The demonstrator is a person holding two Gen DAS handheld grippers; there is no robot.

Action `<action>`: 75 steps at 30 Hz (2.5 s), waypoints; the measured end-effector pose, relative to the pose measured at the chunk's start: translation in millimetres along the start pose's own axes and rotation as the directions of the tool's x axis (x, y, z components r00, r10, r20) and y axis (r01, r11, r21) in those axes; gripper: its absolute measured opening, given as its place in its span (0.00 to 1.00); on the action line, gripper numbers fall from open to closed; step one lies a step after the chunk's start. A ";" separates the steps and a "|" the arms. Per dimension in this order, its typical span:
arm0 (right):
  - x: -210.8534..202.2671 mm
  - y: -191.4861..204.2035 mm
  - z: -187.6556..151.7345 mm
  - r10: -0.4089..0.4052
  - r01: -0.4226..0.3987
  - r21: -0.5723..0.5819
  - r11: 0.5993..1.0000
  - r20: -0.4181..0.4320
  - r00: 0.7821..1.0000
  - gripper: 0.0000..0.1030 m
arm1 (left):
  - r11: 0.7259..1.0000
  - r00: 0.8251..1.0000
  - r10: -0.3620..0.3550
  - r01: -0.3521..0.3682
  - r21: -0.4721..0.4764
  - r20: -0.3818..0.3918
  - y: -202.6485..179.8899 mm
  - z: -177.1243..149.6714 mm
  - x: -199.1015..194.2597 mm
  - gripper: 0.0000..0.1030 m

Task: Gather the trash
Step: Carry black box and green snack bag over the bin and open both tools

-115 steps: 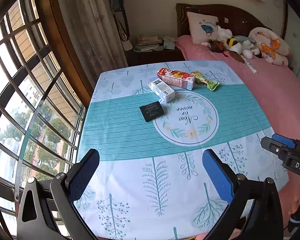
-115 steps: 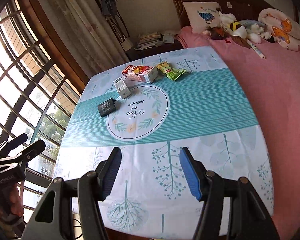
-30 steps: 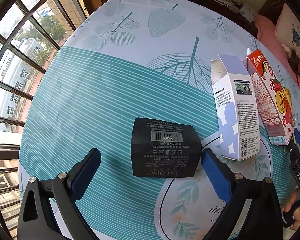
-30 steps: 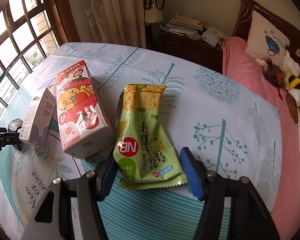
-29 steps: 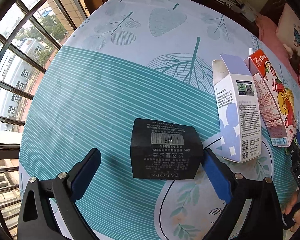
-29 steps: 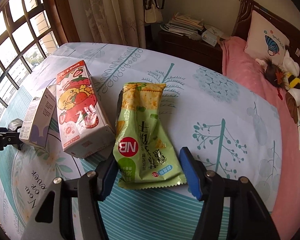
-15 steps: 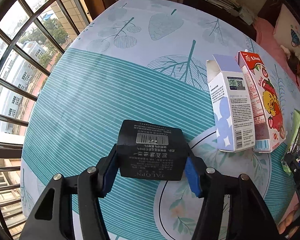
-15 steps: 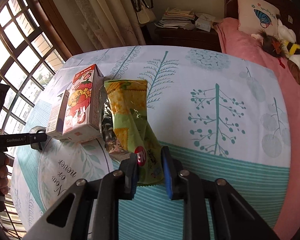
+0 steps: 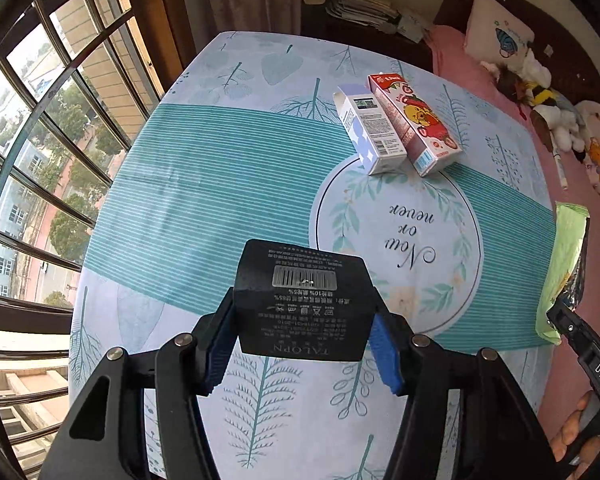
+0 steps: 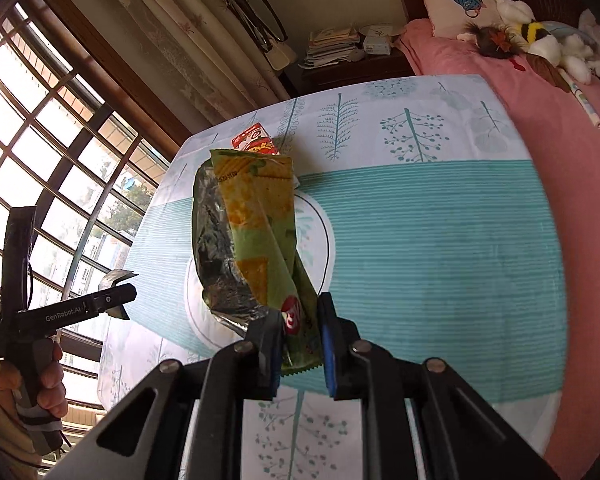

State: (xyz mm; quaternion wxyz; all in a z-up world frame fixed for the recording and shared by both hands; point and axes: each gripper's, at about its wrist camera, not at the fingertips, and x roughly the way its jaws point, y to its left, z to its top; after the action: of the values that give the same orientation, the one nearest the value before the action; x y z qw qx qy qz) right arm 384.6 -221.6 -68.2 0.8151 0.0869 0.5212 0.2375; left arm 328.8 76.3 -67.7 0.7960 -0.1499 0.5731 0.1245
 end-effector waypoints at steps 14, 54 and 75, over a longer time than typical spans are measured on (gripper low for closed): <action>-81.2 102.0 -188.5 -0.070 0.061 0.200 0.978 0.039 0.997 0.15 | 0.956 0.985 -0.162 0.142 0.258 0.059 60.1 -147.5 -108.3 0.56; 130.2 14.2 -446.5 -0.119 0.255 0.253 0.933 -0.452 0.884 0.16 | 0.922 0.966 -0.004 0.103 0.373 -0.258 35.0 -393.1 147.8 0.57; 194.1 -14.7 -451.6 -0.121 0.238 0.276 0.931 -0.382 0.916 0.57 | 0.954 0.978 0.017 0.046 0.295 -0.208 63.4 -403.2 210.5 0.98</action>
State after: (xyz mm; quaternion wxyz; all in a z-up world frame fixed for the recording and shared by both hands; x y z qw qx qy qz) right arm 53.4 -189.5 -430.3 0.7003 0.1231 0.6980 0.0856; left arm 18.2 -13.3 -393.9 0.7460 -0.0445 0.6643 0.0146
